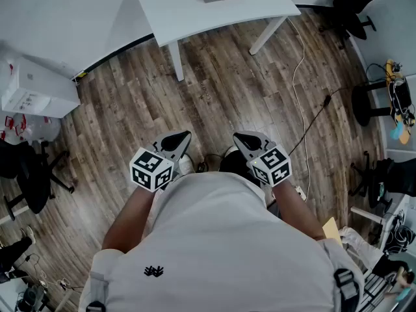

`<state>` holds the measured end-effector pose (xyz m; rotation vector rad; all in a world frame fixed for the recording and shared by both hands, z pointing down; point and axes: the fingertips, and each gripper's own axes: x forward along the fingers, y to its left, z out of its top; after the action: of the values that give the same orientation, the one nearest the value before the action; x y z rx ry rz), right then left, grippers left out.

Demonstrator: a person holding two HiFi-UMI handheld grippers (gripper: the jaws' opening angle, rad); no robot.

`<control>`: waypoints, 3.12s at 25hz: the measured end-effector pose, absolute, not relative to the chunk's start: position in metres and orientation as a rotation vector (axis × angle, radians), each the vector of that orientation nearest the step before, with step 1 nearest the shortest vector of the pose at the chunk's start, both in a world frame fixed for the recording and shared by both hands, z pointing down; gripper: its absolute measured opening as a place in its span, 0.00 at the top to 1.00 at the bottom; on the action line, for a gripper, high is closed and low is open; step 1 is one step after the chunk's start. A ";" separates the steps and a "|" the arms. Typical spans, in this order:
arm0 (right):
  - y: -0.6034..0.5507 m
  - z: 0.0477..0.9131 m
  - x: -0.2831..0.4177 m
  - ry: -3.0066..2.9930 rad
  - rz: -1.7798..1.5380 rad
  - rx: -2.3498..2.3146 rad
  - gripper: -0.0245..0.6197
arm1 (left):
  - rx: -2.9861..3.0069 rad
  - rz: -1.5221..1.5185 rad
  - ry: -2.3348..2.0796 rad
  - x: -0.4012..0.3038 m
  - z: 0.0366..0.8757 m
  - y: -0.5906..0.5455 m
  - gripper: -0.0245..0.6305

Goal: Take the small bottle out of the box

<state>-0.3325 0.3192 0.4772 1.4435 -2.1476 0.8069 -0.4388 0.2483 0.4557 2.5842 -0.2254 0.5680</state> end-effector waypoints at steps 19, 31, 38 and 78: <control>0.275 0.467 -0.166 -2.267 0.763 1.502 0.95 | 2.615 0.676 -0.286 -0.260 0.460 0.203 0.95; 0.268 0.483 -0.050 -2.301 0.843 1.544 0.95 | 2.631 0.762 -0.301 -0.125 0.467 0.186 0.95; 0.236 0.496 -0.003 -2.271 0.883 1.571 0.95 | 2.635 0.723 -0.327 -0.075 0.476 0.138 0.95; -0.107 0.495 0.193 -2.471 0.768 1.030 0.95 | 2.145 0.954 -1.135 -0.013 0.568 -0.276 0.60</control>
<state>0.1928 -0.1067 0.4948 1.0300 -2.4712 0.7676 -0.0128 -0.2758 0.5679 2.1446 -1.1350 0.9535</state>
